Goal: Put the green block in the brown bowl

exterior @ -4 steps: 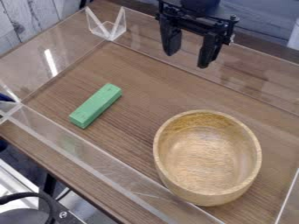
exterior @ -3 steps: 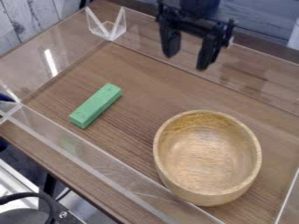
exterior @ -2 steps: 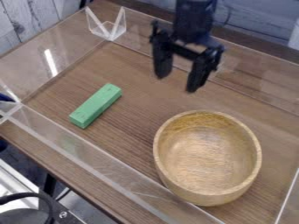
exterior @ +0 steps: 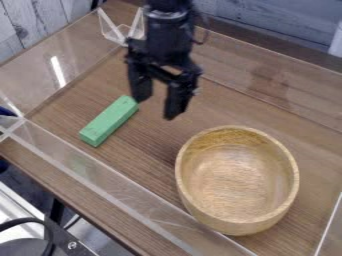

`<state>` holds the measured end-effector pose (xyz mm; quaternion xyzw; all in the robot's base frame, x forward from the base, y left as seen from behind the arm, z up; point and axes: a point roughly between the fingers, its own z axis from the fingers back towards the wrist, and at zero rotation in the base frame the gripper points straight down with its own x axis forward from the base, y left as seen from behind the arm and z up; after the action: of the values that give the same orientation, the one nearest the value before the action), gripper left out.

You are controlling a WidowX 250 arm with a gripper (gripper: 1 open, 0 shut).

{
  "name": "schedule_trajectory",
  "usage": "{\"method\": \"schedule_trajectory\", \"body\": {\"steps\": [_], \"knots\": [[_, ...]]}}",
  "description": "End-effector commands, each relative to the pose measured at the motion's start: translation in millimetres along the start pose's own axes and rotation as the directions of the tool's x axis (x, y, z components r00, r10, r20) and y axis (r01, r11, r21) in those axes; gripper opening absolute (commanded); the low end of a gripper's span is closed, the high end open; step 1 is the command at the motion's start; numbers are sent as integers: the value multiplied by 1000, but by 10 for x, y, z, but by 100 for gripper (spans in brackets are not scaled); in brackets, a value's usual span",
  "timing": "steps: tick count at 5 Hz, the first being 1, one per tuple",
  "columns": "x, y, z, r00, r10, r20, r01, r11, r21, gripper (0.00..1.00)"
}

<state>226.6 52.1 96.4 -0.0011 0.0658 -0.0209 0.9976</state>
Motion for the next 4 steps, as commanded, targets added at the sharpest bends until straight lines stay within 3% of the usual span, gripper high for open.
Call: {"method": "schedule_trajectory", "body": {"steps": [1, 2, 4], "knots": [[-62, 223, 6, 998, -6, 59, 4, 1000, 30, 100], [-108, 362, -136, 998, -9, 60, 6, 999, 51, 100], [-97, 574, -296, 998, 21, 63, -24, 998, 54, 100]]}}
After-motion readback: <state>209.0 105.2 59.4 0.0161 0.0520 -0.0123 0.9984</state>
